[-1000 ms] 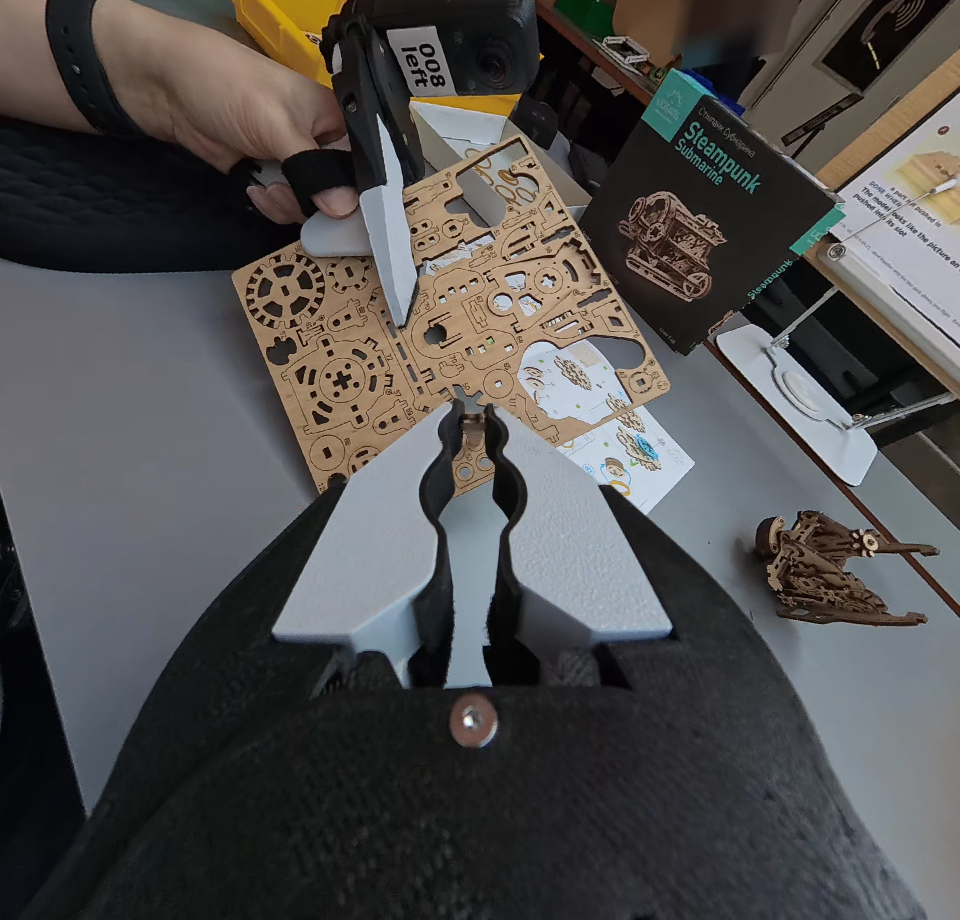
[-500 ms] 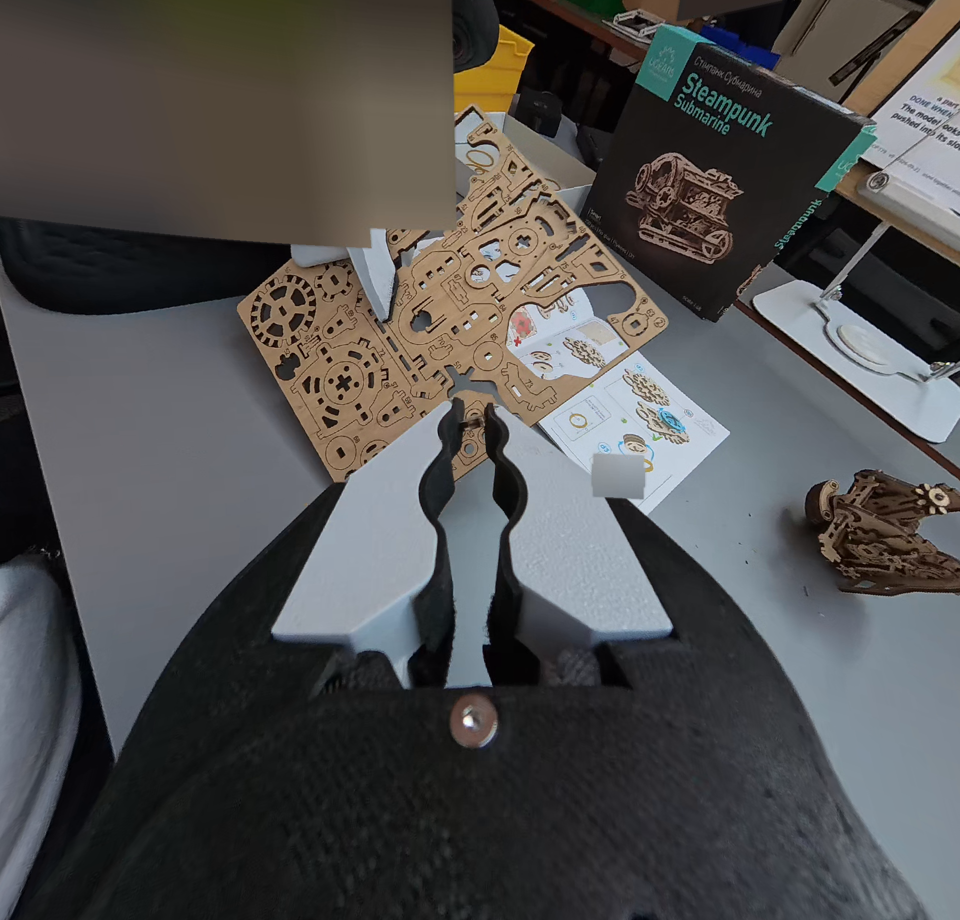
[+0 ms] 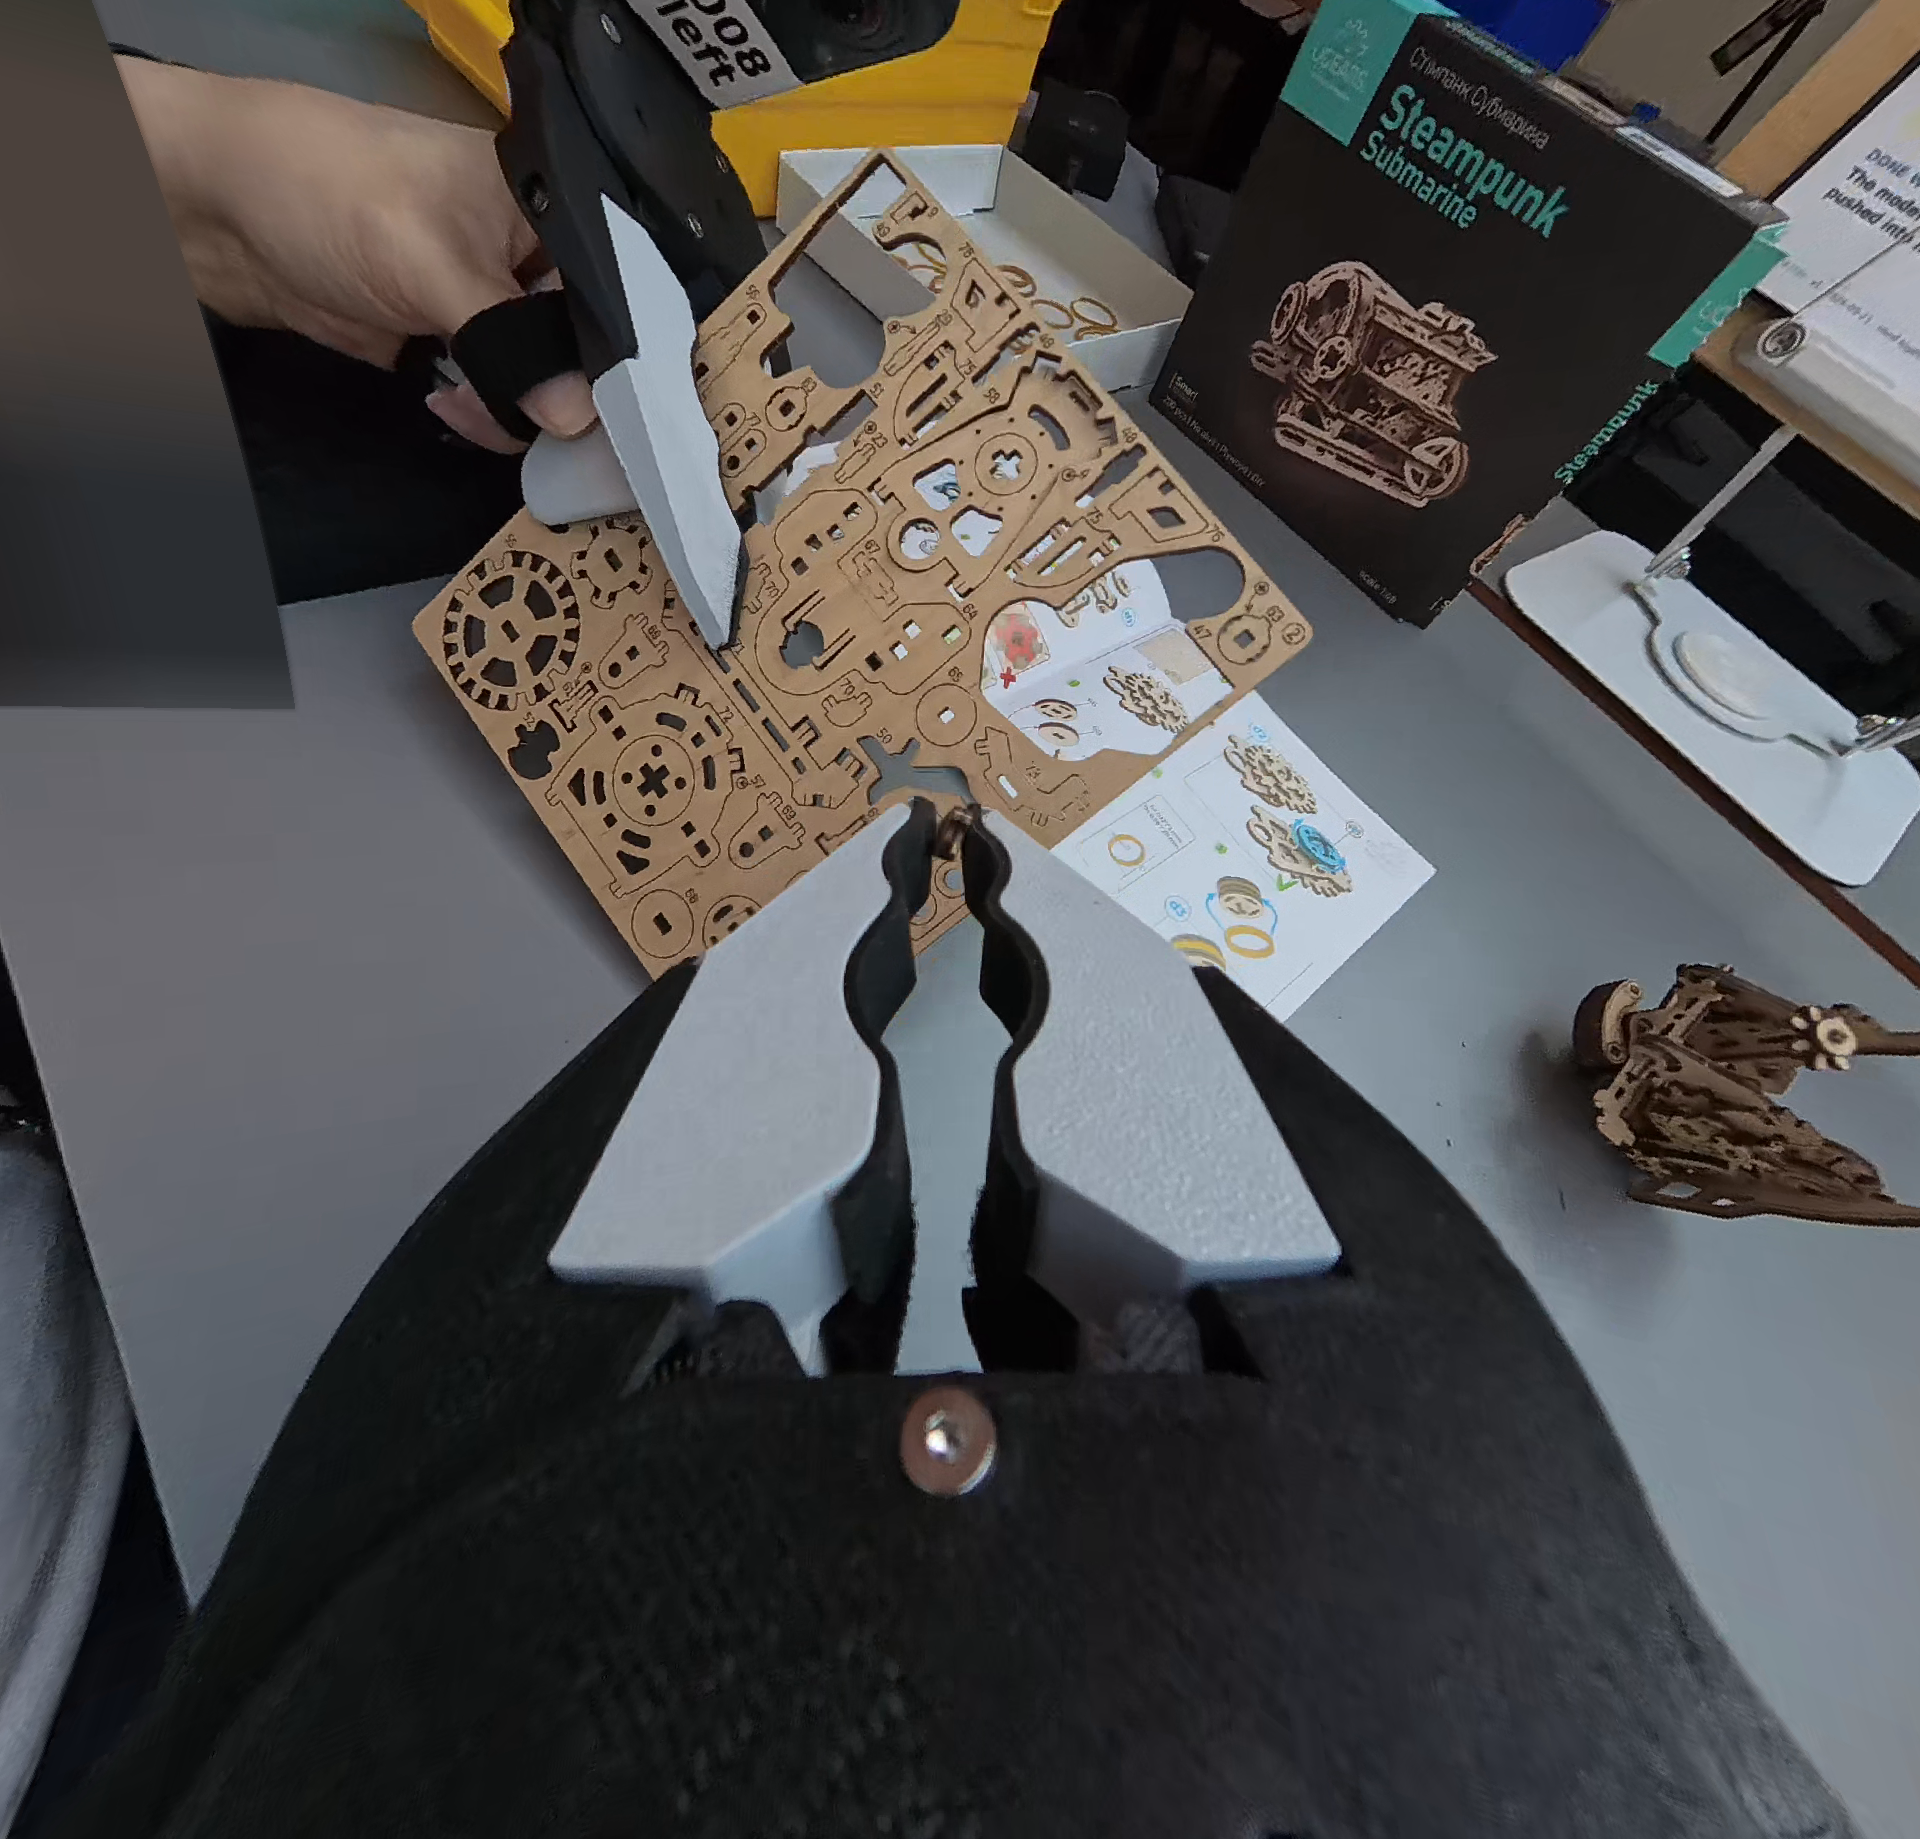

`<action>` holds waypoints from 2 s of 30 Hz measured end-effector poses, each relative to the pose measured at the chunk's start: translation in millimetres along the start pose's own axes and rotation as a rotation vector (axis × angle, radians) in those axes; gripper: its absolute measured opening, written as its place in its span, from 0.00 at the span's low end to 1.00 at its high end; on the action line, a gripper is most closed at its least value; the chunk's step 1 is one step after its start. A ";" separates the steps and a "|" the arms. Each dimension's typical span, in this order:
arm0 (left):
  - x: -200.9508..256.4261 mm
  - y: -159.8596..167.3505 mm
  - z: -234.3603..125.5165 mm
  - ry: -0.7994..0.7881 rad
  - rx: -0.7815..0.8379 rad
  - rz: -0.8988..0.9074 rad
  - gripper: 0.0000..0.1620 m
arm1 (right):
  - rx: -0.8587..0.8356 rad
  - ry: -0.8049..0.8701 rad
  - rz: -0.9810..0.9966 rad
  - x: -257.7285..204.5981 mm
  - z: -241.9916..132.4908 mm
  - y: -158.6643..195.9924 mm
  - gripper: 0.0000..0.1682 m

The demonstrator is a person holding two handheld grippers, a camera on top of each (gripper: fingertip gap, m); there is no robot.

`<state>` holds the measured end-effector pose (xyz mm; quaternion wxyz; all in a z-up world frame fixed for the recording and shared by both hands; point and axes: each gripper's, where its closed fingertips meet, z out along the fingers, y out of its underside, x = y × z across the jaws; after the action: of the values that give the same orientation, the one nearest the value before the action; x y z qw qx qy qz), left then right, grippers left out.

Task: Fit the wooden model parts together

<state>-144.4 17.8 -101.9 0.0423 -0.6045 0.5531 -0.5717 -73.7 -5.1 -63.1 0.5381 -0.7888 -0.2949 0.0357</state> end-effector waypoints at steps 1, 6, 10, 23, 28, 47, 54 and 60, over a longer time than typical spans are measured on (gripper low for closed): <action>0.7 0.0 0.0 0.004 0.000 0.001 0.01 | 0.025 -0.024 0.046 1.2 -2.3 1.8 0.02; 3.6 2.6 3.6 0.018 -0.017 0.004 0.01 | 0.145 -0.068 0.168 -1.2 -11.8 11.4 0.01; 2.0 4.4 4.6 0.013 -0.027 0.000 0.01 | 0.182 -0.011 0.096 -5.3 -14.6 7.4 0.01; 3.8 8.4 8.2 0.006 -0.053 0.017 0.01 | -0.070 0.122 -0.313 -20.0 6.1 -6.4 0.01; 6.1 9.0 9.5 0.005 -0.059 0.029 0.01 | -0.175 0.132 -0.465 -29.3 13.5 -9.2 0.01; 12.6 12.4 13.2 0.037 -0.082 0.051 0.00 | 0.237 -0.224 0.377 8.9 -10.0 0.1 0.00; 6.8 11.3 11.1 0.035 -0.070 0.011 0.00 | 0.235 -0.231 0.333 7.0 -7.1 -1.7 0.00; 3.4 12.0 11.0 0.038 -0.068 -0.030 0.00 | 0.272 0.048 -0.138 -24.1 -17.4 5.1 0.01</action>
<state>-144.7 4.4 -111.7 0.0028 -0.6028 0.5637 -0.5647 -84.9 -32.9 -66.5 0.6482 -0.6870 -0.3280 0.0194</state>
